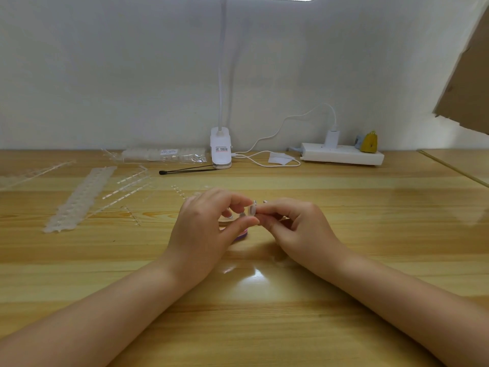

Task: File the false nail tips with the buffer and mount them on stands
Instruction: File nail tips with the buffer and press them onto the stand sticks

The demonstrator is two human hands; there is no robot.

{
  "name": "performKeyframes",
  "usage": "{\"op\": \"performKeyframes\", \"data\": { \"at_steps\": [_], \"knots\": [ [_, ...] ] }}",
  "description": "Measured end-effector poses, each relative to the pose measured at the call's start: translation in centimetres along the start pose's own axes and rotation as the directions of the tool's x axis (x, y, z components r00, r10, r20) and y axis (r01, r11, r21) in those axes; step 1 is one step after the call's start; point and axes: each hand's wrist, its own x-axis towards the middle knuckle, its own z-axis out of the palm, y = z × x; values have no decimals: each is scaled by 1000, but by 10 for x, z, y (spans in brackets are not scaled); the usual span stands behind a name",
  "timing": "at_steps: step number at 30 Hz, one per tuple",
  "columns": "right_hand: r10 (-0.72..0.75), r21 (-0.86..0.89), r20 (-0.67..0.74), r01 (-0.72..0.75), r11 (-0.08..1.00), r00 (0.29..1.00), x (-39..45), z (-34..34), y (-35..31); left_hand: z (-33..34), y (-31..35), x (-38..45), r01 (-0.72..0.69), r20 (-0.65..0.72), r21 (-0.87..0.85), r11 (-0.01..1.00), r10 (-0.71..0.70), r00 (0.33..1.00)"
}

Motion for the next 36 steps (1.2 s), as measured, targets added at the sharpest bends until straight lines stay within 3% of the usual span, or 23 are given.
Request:
{"op": "performKeyframes", "data": {
  "at_steps": [13,17,19,21,22,24,26,28,36],
  "knots": [
    [-181,-115,5,181,977,983,-2,-2,5,-1,3,2,68,23,-106,992,-66,998],
    [-152,-101,-49,146,984,987,1,-2,2,-3,3,3,51,16,-55,997,-50,999],
    [-88,-87,-115,78,993,990,4,-3,3,-8,-4,7,118,5,-15,993,-118,993],
    [12,-59,-172,-23,998,985,6,-8,7,-15,-16,14,228,-28,92,969,-226,974],
    [72,-43,-187,-81,996,980,6,-10,10,-20,-25,18,289,-33,227,930,-290,957],
    [170,-26,-204,-180,983,964,8,-15,17,-26,-40,23,374,2,534,758,-443,897],
    [220,-44,-217,-235,971,951,9,-18,23,-29,-48,25,385,52,676,628,-563,825],
    [252,-61,-212,-270,961,944,12,-18,26,-29,-53,24,351,95,727,590,-593,800],
    [356,-250,-137,-380,891,924,15,-20,30,-27,-57,23,234,102,778,584,-484,869]
  ]
}}
